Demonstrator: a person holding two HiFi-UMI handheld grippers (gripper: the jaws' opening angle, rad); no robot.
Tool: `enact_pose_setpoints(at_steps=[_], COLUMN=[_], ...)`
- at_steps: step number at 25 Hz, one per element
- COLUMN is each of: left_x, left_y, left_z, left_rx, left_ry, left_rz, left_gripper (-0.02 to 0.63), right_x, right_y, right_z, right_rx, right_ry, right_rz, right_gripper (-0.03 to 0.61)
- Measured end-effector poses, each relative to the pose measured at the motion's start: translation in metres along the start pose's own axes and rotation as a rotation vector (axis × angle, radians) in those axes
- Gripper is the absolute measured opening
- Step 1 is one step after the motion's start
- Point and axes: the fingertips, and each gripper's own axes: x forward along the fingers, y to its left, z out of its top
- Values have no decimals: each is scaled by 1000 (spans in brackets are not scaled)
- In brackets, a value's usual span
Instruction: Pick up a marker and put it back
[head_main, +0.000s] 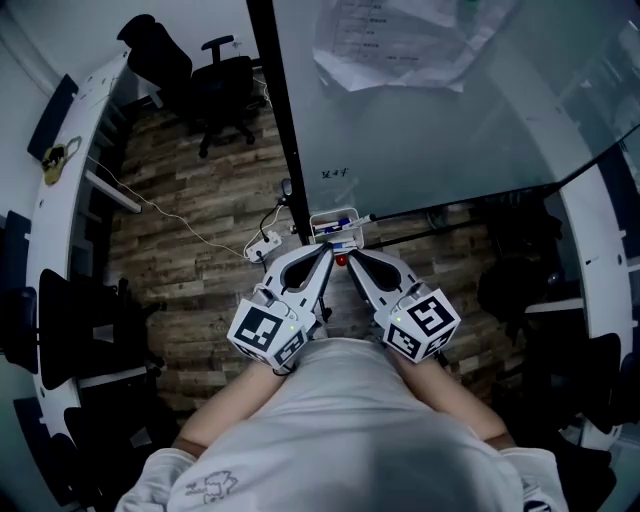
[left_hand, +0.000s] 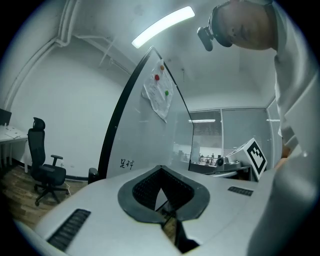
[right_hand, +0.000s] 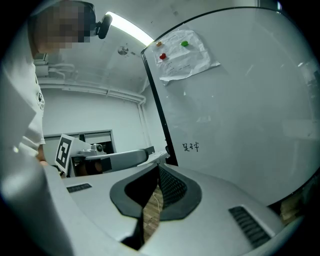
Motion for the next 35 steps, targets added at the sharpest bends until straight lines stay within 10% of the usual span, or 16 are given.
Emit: enact_pose_setpoints(at_steps=[18,35], left_x=[33,102], left_y=[17,40], left_z=[-29,-91], left_rx=[-30,-74], left_ry=[70,143], left_rz=[-141,-27], left_gripper=[5,5], right_x=[7,24], right_y=[-40,-143], right_z=[5,-25], right_rx=[17,67], right_ry=[-78,11], right_rz=[-186,-179], right_gripper=[11,14])
